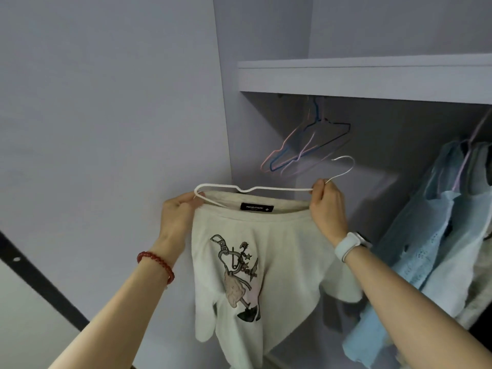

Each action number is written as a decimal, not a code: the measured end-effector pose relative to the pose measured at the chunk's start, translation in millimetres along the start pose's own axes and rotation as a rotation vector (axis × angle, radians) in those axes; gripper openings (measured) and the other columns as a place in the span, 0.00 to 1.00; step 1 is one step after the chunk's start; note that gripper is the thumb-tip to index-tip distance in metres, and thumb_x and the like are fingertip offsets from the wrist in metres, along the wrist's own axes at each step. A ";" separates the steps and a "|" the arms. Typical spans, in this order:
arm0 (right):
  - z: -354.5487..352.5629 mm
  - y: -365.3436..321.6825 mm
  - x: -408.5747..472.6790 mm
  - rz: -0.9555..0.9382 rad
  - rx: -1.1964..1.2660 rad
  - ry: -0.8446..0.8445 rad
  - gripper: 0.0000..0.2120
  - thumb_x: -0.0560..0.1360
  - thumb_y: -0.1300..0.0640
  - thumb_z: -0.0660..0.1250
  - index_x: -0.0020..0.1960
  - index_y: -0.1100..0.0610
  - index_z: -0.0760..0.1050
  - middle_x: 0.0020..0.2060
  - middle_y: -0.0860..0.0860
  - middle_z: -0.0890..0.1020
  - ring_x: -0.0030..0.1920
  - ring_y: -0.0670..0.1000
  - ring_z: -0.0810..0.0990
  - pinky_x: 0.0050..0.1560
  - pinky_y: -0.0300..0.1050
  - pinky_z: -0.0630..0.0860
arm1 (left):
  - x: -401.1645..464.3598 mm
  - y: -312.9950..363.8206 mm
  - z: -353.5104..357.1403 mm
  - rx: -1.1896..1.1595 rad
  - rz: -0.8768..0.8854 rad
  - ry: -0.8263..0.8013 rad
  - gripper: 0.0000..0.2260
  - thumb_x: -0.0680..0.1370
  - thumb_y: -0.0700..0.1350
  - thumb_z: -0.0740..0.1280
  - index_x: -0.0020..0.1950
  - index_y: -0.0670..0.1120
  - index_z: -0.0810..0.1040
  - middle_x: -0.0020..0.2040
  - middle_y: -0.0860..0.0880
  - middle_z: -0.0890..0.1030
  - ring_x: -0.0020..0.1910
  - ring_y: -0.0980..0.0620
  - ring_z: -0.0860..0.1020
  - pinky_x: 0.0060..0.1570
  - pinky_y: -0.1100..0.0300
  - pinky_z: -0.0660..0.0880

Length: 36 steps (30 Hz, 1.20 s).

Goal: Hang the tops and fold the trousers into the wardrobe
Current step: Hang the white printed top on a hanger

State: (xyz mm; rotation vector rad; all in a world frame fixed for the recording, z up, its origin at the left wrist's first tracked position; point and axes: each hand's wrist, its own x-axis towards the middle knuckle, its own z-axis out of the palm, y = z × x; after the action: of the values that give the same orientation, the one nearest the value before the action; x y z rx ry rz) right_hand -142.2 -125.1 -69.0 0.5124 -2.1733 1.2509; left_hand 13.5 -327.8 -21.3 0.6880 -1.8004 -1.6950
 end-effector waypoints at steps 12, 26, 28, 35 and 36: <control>24.4 19.3 -28.8 0.883 0.717 -0.071 0.17 0.81 0.60 0.50 0.36 0.58 0.70 0.22 0.48 0.80 0.34 0.52 0.76 0.39 0.43 0.71 | -8.1 45.7 38.7 -0.055 -0.055 -0.270 0.06 0.77 0.38 0.64 0.44 0.41 0.81 0.36 0.48 0.81 0.35 0.54 0.80 0.37 0.65 0.78; 53.7 -45.0 -4.0 0.753 0.918 0.061 0.14 0.79 0.68 0.51 0.39 0.55 0.68 0.27 0.52 0.66 0.24 0.45 0.69 0.30 0.40 0.67 | -0.5 96.7 33.9 0.111 0.171 -0.128 0.06 0.75 0.42 0.67 0.44 0.39 0.80 0.39 0.44 0.73 0.37 0.50 0.70 0.36 0.60 0.68; 58.1 -37.3 -10.4 0.697 0.727 0.006 0.13 0.78 0.67 0.53 0.39 0.55 0.70 0.29 0.54 0.72 0.33 0.53 0.73 0.38 0.46 0.69 | 3.1 106.5 25.2 0.078 0.178 -0.103 0.07 0.74 0.39 0.67 0.45 0.35 0.80 0.39 0.43 0.73 0.37 0.50 0.70 0.34 0.61 0.66; 35.6 -34.7 13.5 0.364 0.265 0.044 0.10 0.79 0.65 0.54 0.52 0.68 0.72 0.48 0.67 0.79 0.50 0.65 0.76 0.49 0.50 0.68 | 19.3 71.8 -14.1 0.509 0.234 0.106 0.08 0.75 0.41 0.66 0.38 0.41 0.82 0.36 0.47 0.74 0.37 0.52 0.69 0.40 0.59 0.68; 34.4 -36.2 15.8 0.322 0.176 0.052 0.10 0.79 0.64 0.54 0.52 0.67 0.72 0.47 0.67 0.79 0.48 0.66 0.77 0.49 0.51 0.67 | 20.6 66.0 -17.8 0.488 0.218 0.112 0.07 0.75 0.41 0.67 0.38 0.43 0.82 0.36 0.47 0.74 0.37 0.51 0.69 0.40 0.59 0.68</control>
State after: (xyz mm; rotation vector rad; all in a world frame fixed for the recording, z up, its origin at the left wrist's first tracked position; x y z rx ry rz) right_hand -143.1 -173.4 -48.9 0.1977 -2.1722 1.6173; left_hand 12.4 -350.6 46.4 0.7325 -2.1392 -1.0609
